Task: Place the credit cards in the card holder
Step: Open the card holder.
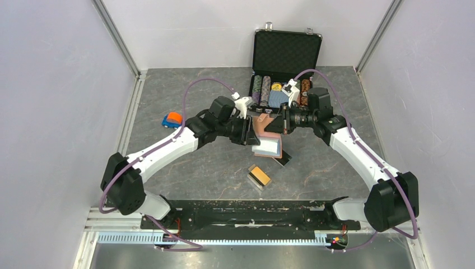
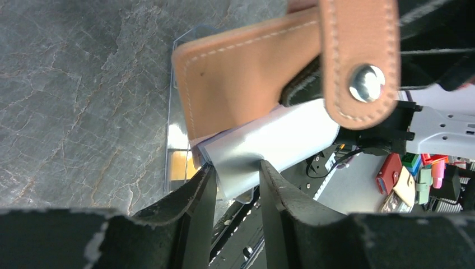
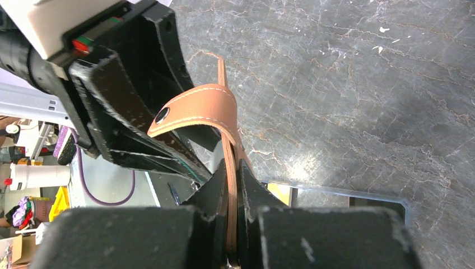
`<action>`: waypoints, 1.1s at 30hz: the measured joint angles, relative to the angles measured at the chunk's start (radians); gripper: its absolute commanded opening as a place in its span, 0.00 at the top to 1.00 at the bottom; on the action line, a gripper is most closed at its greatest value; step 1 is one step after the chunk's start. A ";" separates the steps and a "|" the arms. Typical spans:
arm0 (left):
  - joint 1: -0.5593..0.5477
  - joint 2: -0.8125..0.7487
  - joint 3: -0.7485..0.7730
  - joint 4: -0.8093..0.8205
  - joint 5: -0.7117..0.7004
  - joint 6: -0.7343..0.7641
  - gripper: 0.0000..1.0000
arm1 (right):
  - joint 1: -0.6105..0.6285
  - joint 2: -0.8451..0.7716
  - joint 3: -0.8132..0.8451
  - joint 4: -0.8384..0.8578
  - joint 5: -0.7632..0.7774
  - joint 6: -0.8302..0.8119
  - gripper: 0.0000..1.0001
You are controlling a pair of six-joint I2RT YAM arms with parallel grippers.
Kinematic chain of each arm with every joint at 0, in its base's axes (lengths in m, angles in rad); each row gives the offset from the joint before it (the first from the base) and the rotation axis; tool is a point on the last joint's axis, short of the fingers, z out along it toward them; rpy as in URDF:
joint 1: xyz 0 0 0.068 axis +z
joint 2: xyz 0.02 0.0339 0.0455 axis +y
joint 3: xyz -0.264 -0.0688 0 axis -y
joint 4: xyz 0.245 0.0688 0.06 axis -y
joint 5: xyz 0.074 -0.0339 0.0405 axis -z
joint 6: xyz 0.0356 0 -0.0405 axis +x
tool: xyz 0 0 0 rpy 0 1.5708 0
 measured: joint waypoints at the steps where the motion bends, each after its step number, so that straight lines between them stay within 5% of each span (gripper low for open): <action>1: 0.000 -0.012 -0.006 0.007 0.000 -0.003 0.61 | 0.000 0.000 0.000 0.000 0.000 0.000 1.00; 33: 0.101 -0.157 -0.292 0.624 0.168 -0.415 0.40 | -0.002 -0.032 -0.005 0.037 -0.001 0.037 1.00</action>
